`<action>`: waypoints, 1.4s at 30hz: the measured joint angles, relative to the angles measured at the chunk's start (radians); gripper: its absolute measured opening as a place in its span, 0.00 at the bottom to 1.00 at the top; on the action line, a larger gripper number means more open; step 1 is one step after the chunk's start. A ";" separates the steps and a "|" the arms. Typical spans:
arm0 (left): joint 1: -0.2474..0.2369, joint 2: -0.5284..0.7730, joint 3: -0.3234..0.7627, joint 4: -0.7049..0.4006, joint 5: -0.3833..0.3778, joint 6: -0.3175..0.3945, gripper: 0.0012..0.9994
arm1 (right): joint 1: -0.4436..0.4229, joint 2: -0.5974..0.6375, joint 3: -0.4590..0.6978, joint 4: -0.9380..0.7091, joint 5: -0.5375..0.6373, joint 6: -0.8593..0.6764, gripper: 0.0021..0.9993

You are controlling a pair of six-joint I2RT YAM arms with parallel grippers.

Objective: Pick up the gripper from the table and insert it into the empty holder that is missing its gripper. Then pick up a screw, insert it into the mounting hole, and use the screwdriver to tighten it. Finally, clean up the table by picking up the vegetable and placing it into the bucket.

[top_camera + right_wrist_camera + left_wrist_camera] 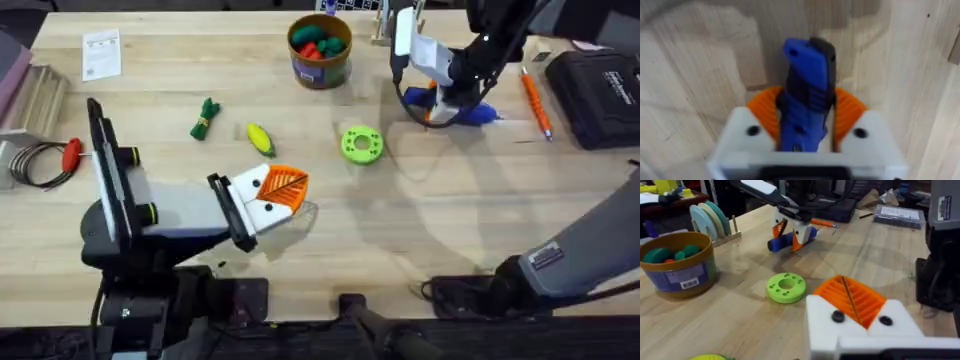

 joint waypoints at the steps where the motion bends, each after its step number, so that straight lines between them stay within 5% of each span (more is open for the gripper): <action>1: 0.000 0.000 0.000 0.000 0.000 0.000 0.00 | 0.000 0.000 0.000 0.002 -0.002 0.000 0.55; 4: 0.000 0.000 0.000 0.000 0.000 0.000 0.00 | 0.000 0.000 0.000 0.004 -0.004 -0.004 0.95; 6: 0.000 0.000 0.000 0.000 0.000 0.003 0.02 | 0.000 0.000 0.000 0.005 -0.005 0.001 0.98; 11: 0.000 0.000 0.000 0.000 0.000 0.003 0.79 | 0.000 -0.036 0.000 0.045 -0.079 0.106 0.98; 13: 0.000 0.000 0.000 0.000 0.000 0.001 0.97 | 0.000 -0.089 0.000 0.059 -0.123 0.175 0.98; 20: 0.000 0.000 -0.001 0.011 -0.007 0.000 0.99 | 0.000 -0.340 0.001 0.109 -0.196 0.500 0.98; 26: 0.000 0.000 -0.002 0.082 -0.088 -0.056 0.99 | 0.000 -0.516 0.002 0.106 -0.214 0.838 0.99; 32: 0.010 0.021 0.138 -0.192 -0.211 -0.064 0.99 | 0.000 -0.676 0.002 -0.005 -0.215 1.116 0.99; 42: 0.011 0.370 0.651 -0.668 -0.499 0.050 0.99 | 0.000 -0.887 -0.072 -0.173 -0.213 1.262 0.99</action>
